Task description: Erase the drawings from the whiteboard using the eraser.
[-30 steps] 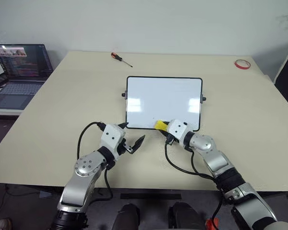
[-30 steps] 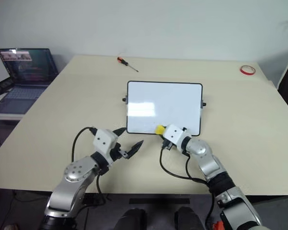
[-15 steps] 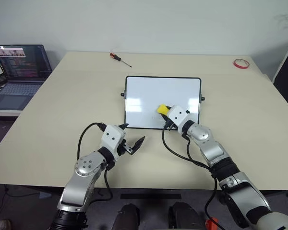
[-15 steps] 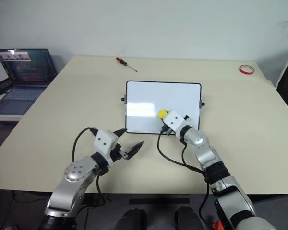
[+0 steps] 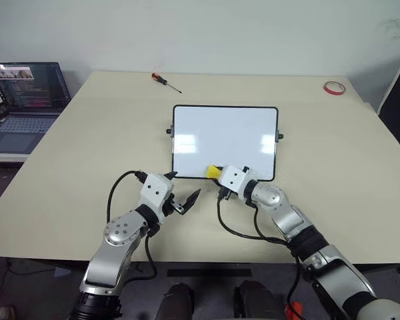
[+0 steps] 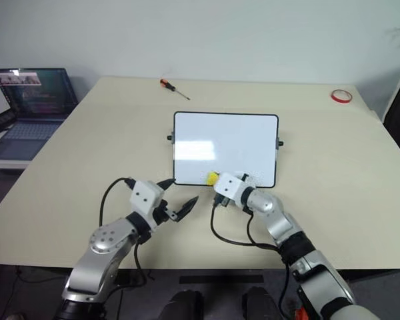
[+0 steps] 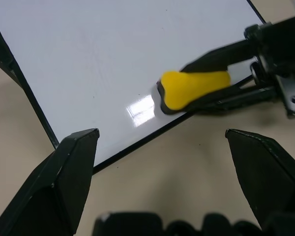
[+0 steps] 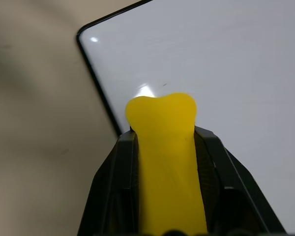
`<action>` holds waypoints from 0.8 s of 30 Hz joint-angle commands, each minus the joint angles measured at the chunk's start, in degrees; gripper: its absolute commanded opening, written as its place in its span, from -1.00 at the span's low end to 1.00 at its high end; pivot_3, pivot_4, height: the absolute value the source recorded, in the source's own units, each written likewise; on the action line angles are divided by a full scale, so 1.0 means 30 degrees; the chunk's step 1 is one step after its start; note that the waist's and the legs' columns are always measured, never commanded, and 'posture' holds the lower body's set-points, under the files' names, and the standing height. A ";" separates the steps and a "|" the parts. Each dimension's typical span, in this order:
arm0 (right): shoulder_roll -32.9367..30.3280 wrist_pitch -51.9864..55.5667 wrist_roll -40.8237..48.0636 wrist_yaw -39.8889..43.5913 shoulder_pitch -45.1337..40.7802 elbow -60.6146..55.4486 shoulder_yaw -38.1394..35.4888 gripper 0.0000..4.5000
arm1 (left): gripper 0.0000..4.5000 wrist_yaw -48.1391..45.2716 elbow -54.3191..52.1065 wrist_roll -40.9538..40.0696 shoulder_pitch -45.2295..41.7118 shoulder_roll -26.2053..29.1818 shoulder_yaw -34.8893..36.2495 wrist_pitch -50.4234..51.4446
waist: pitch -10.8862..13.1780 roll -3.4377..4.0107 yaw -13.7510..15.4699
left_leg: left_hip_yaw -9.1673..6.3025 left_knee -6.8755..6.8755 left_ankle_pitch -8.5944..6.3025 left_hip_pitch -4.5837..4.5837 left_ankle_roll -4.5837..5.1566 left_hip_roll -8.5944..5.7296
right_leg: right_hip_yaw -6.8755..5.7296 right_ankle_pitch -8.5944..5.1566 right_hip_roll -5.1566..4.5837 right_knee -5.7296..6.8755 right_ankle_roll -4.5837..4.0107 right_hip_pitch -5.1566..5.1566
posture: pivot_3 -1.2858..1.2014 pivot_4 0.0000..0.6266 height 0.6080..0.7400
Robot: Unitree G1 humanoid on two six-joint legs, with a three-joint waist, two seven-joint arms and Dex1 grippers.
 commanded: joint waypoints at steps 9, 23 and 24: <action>-0.0339 -0.0007 -0.0534 -0.1406 0.0049 0.0748 -0.0986 -0.46 | 1.00 0.0076 -0.0572 -0.0028 -0.0111 -0.0123 0.0087 -0.0396 | 0.0009 -0.0009 0.0161 | -0.0018 -0.0017 0.0000 -0.0053 -0.0007 -0.0022 | -0.0004 0.0018 -0.0008 -0.0025 -0.0052 -0.0013 | 0.03 -0.52 1.00; -0.1404 0.7473 0.4496 0.2783 0.5469 -1.2051 -0.3376 -0.46 | 1.00 -0.0330 -0.0033 -0.0248 -0.1198 -0.0191 -0.0001 -0.0519 | 0.0055 0.0006 0.0174 | -0.0107 -0.0028 -0.0001 -0.0410 -0.0016 -0.0030 | -0.0025 0.0036 -0.0021 0.0002 -0.0077 -0.0362 | 0.03 -0.52 1.00; -0.1570 0.8322 0.4593 0.2658 0.5942 -1.2965 -0.3671 -0.46 | 1.00 -0.0458 0.0161 -0.0340 -0.1433 -0.0260 -0.0063 -0.0559 | 0.0057 0.0009 0.0178 | -0.0111 -0.0029 -0.0004 -0.0408 -0.0020 -0.0030 | -0.0029 0.0034 -0.0024 -0.0001 -0.0075 -0.0361 | 0.03 -0.52 1.00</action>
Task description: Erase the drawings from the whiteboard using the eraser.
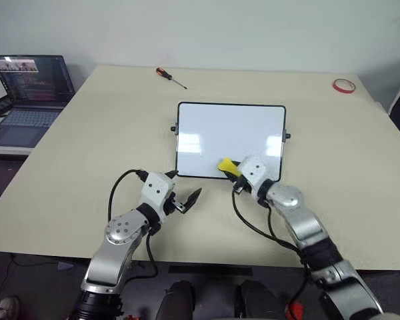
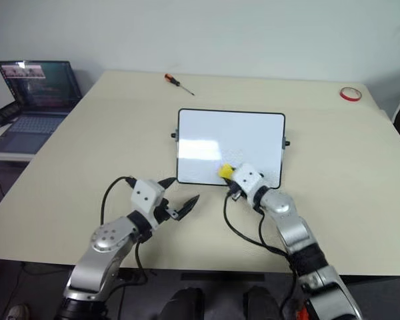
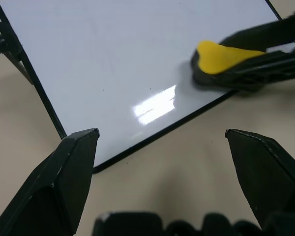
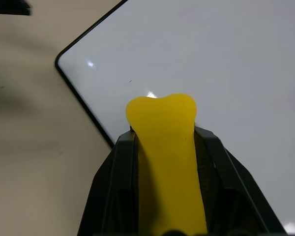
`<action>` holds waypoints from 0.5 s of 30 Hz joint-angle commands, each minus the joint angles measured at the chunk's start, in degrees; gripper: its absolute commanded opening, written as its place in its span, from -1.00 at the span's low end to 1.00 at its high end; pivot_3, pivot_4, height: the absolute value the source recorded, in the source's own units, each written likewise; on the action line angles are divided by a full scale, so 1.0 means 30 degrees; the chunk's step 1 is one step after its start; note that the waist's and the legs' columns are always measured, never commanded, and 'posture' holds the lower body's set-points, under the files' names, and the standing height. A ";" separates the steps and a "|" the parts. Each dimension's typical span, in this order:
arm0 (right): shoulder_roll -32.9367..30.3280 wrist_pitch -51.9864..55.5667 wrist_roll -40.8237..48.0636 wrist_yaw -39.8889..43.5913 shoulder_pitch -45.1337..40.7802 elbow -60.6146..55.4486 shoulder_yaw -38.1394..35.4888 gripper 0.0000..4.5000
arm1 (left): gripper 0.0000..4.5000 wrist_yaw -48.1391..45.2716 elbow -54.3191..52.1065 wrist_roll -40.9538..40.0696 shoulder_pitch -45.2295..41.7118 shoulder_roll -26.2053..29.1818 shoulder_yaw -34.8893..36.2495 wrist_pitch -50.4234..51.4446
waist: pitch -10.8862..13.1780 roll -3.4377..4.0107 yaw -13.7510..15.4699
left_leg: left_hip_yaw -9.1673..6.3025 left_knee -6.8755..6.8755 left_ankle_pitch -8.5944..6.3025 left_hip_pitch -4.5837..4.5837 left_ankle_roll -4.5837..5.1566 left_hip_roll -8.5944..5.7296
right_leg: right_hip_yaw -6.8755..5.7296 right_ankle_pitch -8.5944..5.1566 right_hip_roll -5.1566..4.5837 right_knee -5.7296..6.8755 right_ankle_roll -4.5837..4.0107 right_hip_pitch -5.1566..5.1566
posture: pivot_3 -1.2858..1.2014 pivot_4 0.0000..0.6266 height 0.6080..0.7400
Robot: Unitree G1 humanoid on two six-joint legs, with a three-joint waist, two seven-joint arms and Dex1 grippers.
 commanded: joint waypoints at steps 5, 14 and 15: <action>-0.0986 0.6155 0.1000 -0.1162 0.2533 -0.7079 -0.3129 -0.46 | 1.00 -0.1795 0.1066 -0.0826 -0.1920 -0.0407 -0.0685 -0.0800 | 0.0004 0.0000 -0.0001 | 0.0025 -0.0007 -0.0008 0.0003 -0.0010 -0.0017 | -0.0031 -0.0015 0.0011 -0.0012 0.0016 0.0013 | 0.03 -0.52 1.00; -0.2332 1.0957 0.0887 -0.2391 0.5691 -1.1650 -0.6071 -0.46 | 1.00 -0.5899 0.5709 -0.1983 -0.6220 -0.1189 -0.1959 -0.1037 | 0.0011 -0.0007 -0.0001 | 0.0089 -0.0006 -0.0007 0.0005 -0.0009 -0.0033 | -0.0067 -0.0036 0.0049 -0.0013 0.0053 0.0015 | 0.03 -0.52 1.00; -0.2262 1.1538 0.1027 -0.2560 0.5965 -1.2029 -0.6764 -0.46 | 1.00 -0.6772 0.6446 -0.2034 -0.6893 -0.1310 -0.2344 -0.1053 | 0.0012 -0.0009 -0.0013 | 0.0103 -0.0006 -0.0008 0.0005 -0.0009 -0.0040 | -0.0062 -0.0037 0.0047 -0.0012 0.0057 0.0016 | 0.03 -0.52 1.00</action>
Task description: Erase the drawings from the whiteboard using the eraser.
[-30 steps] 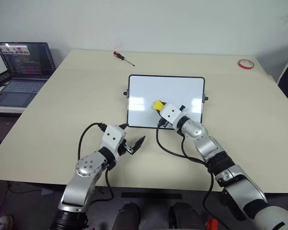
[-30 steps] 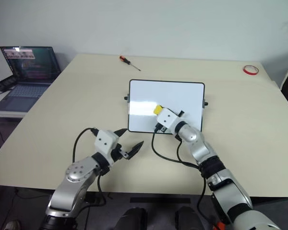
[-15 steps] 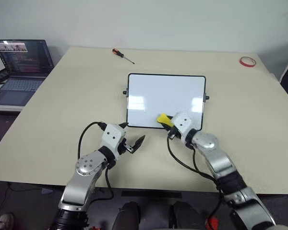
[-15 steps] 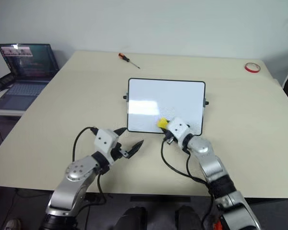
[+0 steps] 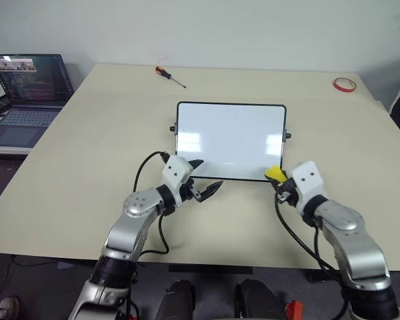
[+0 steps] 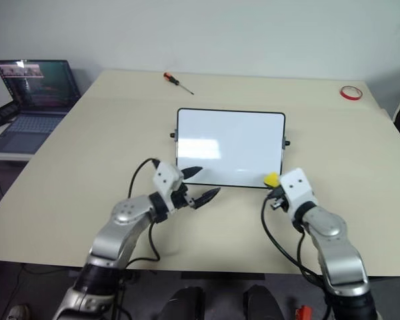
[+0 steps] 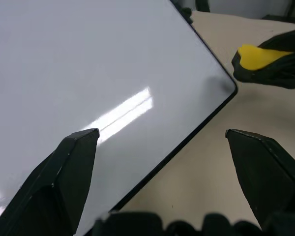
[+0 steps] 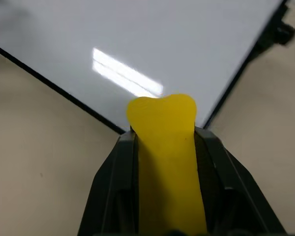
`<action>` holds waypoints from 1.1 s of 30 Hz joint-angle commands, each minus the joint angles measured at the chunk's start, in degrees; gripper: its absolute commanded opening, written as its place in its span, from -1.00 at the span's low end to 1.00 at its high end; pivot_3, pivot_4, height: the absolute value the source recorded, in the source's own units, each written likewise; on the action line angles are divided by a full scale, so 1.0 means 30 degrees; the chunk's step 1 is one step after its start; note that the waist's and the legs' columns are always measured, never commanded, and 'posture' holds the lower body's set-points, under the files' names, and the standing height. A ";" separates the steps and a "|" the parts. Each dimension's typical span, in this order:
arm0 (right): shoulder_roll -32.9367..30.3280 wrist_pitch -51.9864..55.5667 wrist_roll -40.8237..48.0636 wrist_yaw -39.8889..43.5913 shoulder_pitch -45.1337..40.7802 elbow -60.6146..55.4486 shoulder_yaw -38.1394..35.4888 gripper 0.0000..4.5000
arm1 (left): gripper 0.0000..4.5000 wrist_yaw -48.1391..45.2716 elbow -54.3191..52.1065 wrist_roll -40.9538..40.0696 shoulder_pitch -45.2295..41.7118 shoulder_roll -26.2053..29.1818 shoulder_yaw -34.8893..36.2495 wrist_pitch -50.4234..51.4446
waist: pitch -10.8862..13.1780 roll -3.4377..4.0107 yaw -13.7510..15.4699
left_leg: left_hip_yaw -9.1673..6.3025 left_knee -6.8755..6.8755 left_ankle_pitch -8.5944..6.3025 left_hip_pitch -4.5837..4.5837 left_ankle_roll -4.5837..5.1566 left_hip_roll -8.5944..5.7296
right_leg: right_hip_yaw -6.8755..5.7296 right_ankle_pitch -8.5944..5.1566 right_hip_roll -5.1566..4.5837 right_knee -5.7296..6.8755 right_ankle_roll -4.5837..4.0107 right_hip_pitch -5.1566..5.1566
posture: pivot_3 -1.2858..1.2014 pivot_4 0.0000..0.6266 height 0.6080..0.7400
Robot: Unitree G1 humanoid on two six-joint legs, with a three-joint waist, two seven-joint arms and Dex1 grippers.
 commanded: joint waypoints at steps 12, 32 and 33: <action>0.1368 0.5619 0.1304 -0.2565 0.1275 -0.2370 -0.6780 -0.46 | 1.00 -0.7532 0.8152 0.0726 -0.6596 -0.2899 -0.3548 -0.3499 | 0.0002 -0.0003 -0.0058 | 0.0025 0.0001 0.0000 0.0006 0.0003 -0.0015 | 0.0008 0.0003 0.0029 0.0008 -0.0008 0.0000 | 0.03 -0.52 1.00; 0.1595 0.5473 0.2702 -0.3232 0.0397 -0.1164 -0.6328 -0.46 | 1.00 -0.7677 0.9378 0.2187 -0.7209 -0.3754 -0.3590 -0.4857 | 0.0002 -0.0001 -0.0056 | 0.0033 0.0004 -0.0002 0.0008 0.0008 -0.0012 | 0.0022 0.0005 0.0028 0.0018 -0.0009 0.0000 | 0.03 -0.52 1.00; 0.1505 0.5405 0.2757 -0.3182 0.0330 -0.0989 -0.6291 -0.46 | 1.00 -0.7596 0.9324 0.2277 -0.7152 -0.3693 -0.3588 -0.4861 | 0.0002 0.0000 -0.0057 | 0.0034 0.0004 -0.0002 0.0008 0.0008 -0.0012 | 0.0023 0.0006 0.0026 0.0019 -0.0010 0.0000 | 0.03 -0.52 1.00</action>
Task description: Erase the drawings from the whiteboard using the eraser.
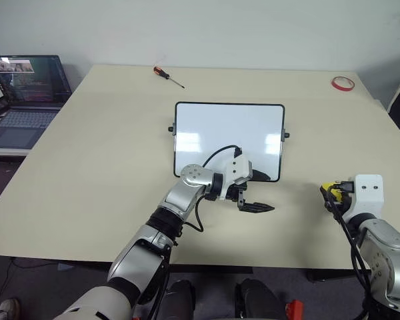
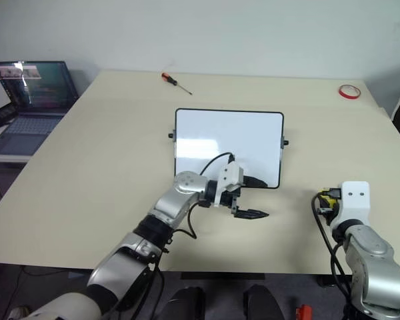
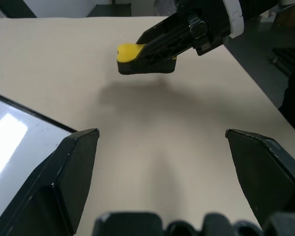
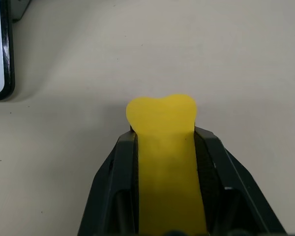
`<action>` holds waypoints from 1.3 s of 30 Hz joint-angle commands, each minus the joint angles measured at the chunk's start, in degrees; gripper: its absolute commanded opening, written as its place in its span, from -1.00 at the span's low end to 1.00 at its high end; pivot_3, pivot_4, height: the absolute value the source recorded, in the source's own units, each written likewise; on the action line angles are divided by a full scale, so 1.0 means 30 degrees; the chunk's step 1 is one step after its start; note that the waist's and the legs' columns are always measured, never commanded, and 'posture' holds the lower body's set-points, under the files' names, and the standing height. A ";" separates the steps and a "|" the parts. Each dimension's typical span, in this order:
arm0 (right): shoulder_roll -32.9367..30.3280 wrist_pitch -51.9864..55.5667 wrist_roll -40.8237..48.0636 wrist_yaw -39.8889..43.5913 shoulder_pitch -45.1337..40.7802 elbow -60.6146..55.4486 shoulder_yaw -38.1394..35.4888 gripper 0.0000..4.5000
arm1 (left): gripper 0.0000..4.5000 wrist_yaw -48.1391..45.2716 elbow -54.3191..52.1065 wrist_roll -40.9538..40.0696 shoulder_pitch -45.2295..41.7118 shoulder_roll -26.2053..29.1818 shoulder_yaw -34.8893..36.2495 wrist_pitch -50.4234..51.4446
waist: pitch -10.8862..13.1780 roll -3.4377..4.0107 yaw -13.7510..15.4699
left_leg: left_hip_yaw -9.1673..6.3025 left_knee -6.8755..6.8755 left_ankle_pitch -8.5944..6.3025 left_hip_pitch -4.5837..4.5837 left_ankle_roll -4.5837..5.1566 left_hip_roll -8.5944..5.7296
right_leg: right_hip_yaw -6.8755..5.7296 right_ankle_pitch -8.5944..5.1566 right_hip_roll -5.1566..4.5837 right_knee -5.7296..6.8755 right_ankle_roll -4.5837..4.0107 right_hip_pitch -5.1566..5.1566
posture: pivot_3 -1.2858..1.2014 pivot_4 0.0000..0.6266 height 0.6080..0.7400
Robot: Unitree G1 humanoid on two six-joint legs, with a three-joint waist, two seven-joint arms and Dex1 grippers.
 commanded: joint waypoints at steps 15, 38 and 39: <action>-0.0912 -0.0967 0.0823 0.0117 -0.0574 0.0953 0.0455 0.39 | 1.00 0.0768 -0.0819 0.0066 -0.0011 0.0254 0.0364 -0.0159 | -0.0001 0.0001 -0.0008 | 0.0000 0.0005 0.0001 0.0003 0.0000 0.0003 | 0.0001 0.0001 0.0000 0.0013 -0.0002 0.0000 | 0.03 -0.52 1.00; -0.0459 -0.3627 0.1310 -0.0643 0.0867 -0.2467 -0.0308 0.99 | 1.00 0.9638 -0.8974 -0.0973 0.4439 0.0738 0.5732 0.4385 | -0.0011 0.0016 0.0049 | -0.0023 0.0029 0.0001 0.0006 0.0000 0.0018 | -0.0001 0.0003 -0.0015 0.0023 -0.0003 0.0016 | 0.03 -0.52 1.00; -0.0354 -0.4378 0.1133 -0.0776 0.1303 -0.2592 -0.0182 0.99 | 1.00 1.0548 -0.9543 -0.0920 0.4880 0.0530 0.6061 0.4671 | -0.0011 0.0015 0.0066 | -0.0029 0.0029 0.0001 0.0007 0.0000 0.0018 | 0.0003 0.0002 -0.0024 0.0018 -0.0002 0.0023 | 0.03 -0.52 1.00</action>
